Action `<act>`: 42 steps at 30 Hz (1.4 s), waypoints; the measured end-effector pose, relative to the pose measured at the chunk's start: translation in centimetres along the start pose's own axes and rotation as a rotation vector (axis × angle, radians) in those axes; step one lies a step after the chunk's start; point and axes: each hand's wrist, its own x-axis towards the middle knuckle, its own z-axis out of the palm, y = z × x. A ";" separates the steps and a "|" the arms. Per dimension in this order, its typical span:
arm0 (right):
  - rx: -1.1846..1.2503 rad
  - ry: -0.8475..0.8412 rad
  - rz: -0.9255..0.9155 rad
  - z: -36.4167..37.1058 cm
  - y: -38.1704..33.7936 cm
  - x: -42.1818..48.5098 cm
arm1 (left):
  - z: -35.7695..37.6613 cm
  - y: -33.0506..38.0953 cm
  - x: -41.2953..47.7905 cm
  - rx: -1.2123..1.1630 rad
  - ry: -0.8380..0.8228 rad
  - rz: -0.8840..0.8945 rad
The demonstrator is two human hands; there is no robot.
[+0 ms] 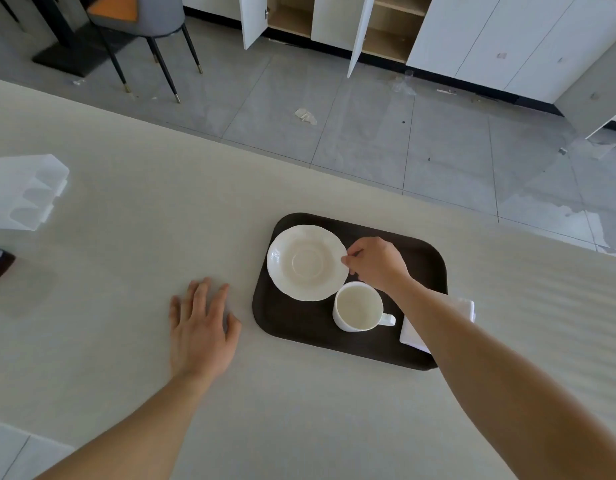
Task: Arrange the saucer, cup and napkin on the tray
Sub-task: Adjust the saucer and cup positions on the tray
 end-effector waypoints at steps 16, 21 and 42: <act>0.194 0.046 0.058 0.0 -0.8 2.3 | 0.3 -0.2 0.0 0.002 0.016 0.006; 0.217 -0.043 0.112 0.5 -0.4 2.3 | 0.5 -0.3 0.0 0.007 0.014 0.005; 0.259 0.008 0.130 0.3 -1.2 3.5 | 0.9 -0.5 0.0 0.022 0.027 0.008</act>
